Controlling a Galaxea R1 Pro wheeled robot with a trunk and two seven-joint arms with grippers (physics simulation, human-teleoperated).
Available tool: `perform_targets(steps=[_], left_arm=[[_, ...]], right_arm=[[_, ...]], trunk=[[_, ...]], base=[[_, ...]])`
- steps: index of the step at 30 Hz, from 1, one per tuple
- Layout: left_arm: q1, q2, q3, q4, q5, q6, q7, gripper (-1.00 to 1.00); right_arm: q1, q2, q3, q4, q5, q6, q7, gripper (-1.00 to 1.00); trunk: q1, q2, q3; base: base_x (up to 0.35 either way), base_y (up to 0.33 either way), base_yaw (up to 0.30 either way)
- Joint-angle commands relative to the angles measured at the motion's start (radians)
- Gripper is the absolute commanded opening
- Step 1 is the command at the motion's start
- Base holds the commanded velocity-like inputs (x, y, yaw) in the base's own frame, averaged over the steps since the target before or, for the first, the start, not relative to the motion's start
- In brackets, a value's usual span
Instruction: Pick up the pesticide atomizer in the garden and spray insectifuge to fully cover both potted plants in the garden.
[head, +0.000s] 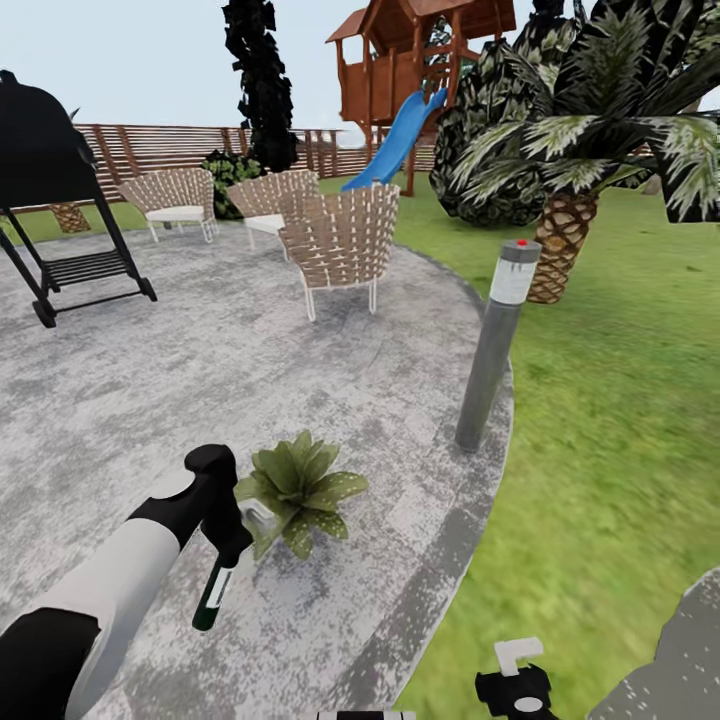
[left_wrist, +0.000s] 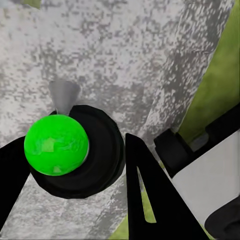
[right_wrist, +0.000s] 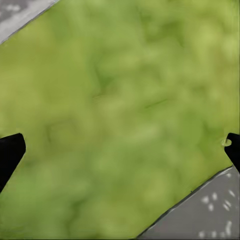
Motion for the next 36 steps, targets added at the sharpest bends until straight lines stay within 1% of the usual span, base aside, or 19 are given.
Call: perform_targets(steps=[1, 10, 14, 20, 22, 23, 24, 25, 27, 34, 36], left_arm=[[-0.001, 0.002, -0.003, -0.002, -0.006, 0.01, -0.009, -1.0], [-0.002, 0.0, -0.003, -0.003, -0.009, 0.011, -0.009, -1.0], [0.0, 0.0, -0.006, -0.003, -0.009, 0.01, -0.009, -1.0], [0.004, -0.004, -0.003, -0.002, -0.01, 0.012, -0.009, -1.0], [0.026, 0.002, 0.001, -0.002, -0.009, 0.011, -0.009, -1.0], [0.048, 0.006, 0.004, -0.002, -0.009, 0.01, -0.009, -1.0], [0.066, 0.016, 0.006, -0.004, -0.008, 0.009, -0.009, -1.0], [0.081, 0.037, 0.008, -0.01, -0.005, 0.009, -0.009, -1.0], [0.085, 0.046, 0.008, -0.014, -0.001, 0.01, -0.009, -1.0], [0.088, 0.042, 0.003, -0.016, -0.006, 0.01, -0.009, -1.0], [0.09, 0.035, 0.003, -0.016, 0.002, 0.009, -0.009, -1.0]], right_arm=[[-0.001, 0.0, 0.006, 0.002, 0.001, -0.01, -0.005, 1.0], [-0.001, -0.001, 0.006, 0.002, 0.002, -0.022, -0.005, 1.0], [-0.001, -0.001, 0.005, 0.002, 0.001, -0.022, -0.005, 1.0], [-0.001, -0.001, 0.005, 0.002, 0.001, -0.022, -0.005, 1.0], [-0.001, -0.001, 0.005, 0.002, 0.001, -0.022, -0.005, 1.0], [-0.001, -0.001, 0.005, 0.002, 0.001, -0.021, -0.005, 1.0], [-0.001, -0.001, 0.005, 0.002, 0.001, -0.022, -0.005, 1.0], [-0.001, -0.001, 0.005, 0.002, 0.001, -0.021, -0.005, 1.0], [-0.001, -0.001, 0.005, 0.002, 0.001, -0.022, -0.005, 1.0], [-0.001, -0.001, 0.006, 0.002, 0.001, -0.023, -0.005, 1.0], [-0.001, -0.001, 0.006, 0.001, 0.001, -0.023, -0.005, 1.0]], trunk=[[0.0, 0.0, -0.001], [0.0, 0.0, -0.001], [0.0, 0.0, 0.001], [0.0, 0.0, 0.004], [0.0, 0.0, 0.004], [0.0, 0.0, 0.005], [0.0, 0.0, 0.005], [0.0, 0.0, 0.005], [0.0, 0.0, 0.005], [0.0, 0.0, 0.005], [0.0, 0.0, 0.005]], base=[[0.084, 0.304, -0.002], [0.051, 0.311, -0.011], [0.001, 0.292, -0.214], [0.0, 0.03, -0.252], [0.0, 0.001, -0.254], [0.0, 0.0, -0.25], [0.0, 0.0, -0.235], [0.0, 0.0, -0.125], [0.0, 0.085, -0.061], [0.0, 0.239, -0.008], [0.0, 0.032, 0.0]])
